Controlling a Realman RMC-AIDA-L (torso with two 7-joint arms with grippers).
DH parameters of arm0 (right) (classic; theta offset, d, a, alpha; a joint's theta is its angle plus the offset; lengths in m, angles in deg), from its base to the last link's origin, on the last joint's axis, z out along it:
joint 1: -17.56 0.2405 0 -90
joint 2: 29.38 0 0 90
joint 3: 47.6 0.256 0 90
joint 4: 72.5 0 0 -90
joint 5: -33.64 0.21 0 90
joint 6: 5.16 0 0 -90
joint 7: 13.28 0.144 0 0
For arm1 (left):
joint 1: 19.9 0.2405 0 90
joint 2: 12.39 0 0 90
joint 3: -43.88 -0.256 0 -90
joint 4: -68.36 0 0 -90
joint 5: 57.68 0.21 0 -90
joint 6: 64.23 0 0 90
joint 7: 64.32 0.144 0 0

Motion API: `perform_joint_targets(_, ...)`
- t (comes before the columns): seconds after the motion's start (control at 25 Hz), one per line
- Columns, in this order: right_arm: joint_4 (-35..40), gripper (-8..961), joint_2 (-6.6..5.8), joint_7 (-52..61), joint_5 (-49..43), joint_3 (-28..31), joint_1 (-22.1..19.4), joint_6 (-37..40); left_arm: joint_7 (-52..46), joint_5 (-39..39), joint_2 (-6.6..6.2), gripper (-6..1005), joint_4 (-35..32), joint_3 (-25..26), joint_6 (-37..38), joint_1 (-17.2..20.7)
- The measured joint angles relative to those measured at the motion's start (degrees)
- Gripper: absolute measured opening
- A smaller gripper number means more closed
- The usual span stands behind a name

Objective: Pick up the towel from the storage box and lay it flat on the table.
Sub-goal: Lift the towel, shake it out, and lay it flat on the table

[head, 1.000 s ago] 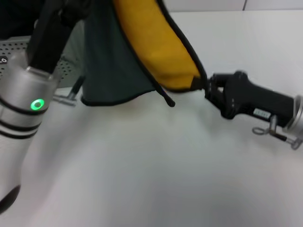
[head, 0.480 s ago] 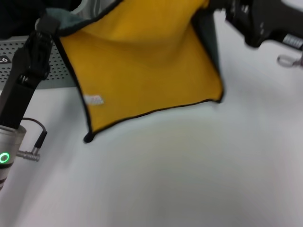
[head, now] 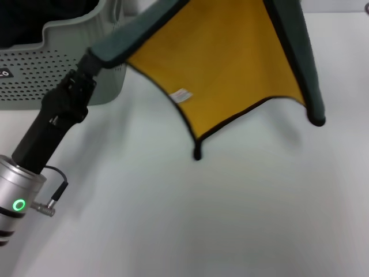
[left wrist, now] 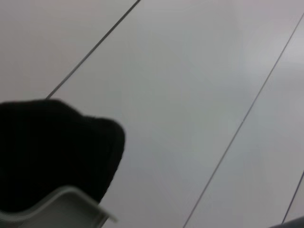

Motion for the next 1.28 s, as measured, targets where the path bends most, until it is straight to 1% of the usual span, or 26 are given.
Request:
perform_joint_targets(0.08, 1.7, 9, -0.06, 1.7, -1.3, 0.9, 0.0, -0.4, 0.2, 0.3, 0.00, 87, 0.2, 0.0, -1.8, 0.2)
perform_joint_targets(0.16, 3.2, 9, 0.16, 3.2, -2.5, 1.7, 0.1, -1.5, 0.7, 0.8, 0.03, 107, 0.3, 0.0, -3.1, 0.3)
perform_joint_targets(0.28, 5.1, 9, 0.54, 5.2, -3.9, 1.8, 0.2, -4.4, 5.1, 3.2, 0.13, 304, 0.1, 0.0, -3.7, 0.4)
perform_joint_targets(0.32, 5.4, 9, 0.79, 5.8, -4.6, 1.7, 0.4, -5.7, 7.1, 3.9, 0.15, 350, -0.2, 0.0, -3.7, 0.5)
perform_joint_targets(0.4, 5.7, 9, 1.40, 6.3, -5.5, 1.6, 0.9, -7.7, 13.1, 6.0, 0.20, 441, -1.5, -0.5, -4.0, 0.9)
perform_joint_targets(0.48, 5.8, 9, 2.44, 6.8, -7.4, 1.5, 1.8, -10.4, 19.3, 6.8, 0.21, 532, -3.6, -2.5, -4.3, 1.7)
perform_joint_targets(0.56, 5.7, 9, 3.00, 7.2, -8.8, 0.3, 2.7, -13.9, 25.6, 6.7, 0.21, 554, -6.2, -5.1, -4.4, 2.2)
perform_joint_targets(0.64, 5.4, 10, 3.02, 7.3, -9.8, -2.6, 3.8, -17.8, 31.8, 6.6, 0.22, 576, -9.5, -7.3, -4.4, 2.6)
perform_joint_targets(0.76, 5.1, 10, 3.08, 7.4, -12.1, -7.0, 5.6, -22.9, 39.1, 6.6, 0.23, 608, -13.6, -9.0, -4.4, 3.3)
perform_joint_targets(0.96, 6.0, 10, 3.30, 7.3, -13.6, -14.8, 8.0, -30.5, 45.7, 6.6, 0.25, 658, -17.2, -11.0, -4.7, 2.9)
perform_joint_targets(1.12, 6.7, 10, 3.32, 7.3, -13.6, -18.6, 9.6, -31.9, 48.8, 6.2, 0.25, 684, -18.6, -11.3, -5.0, 2.8)
perform_joint_targets(1.24, 8.2, 11, 3.37, 7.2, -13.6, -21.8, 9.9, -32.5, 50.1, 2.2, 0.24, 699, -19.7, -12.2, -5.7, 3.0)
perform_joint_targets(1.28, 8.9, 11, 3.41, 7.2, -13.7, -22.9, 9.8, -32.7, 50.8, -0.9, 0.24, 703, -20.2, -13.1, -6.3, 3.1)
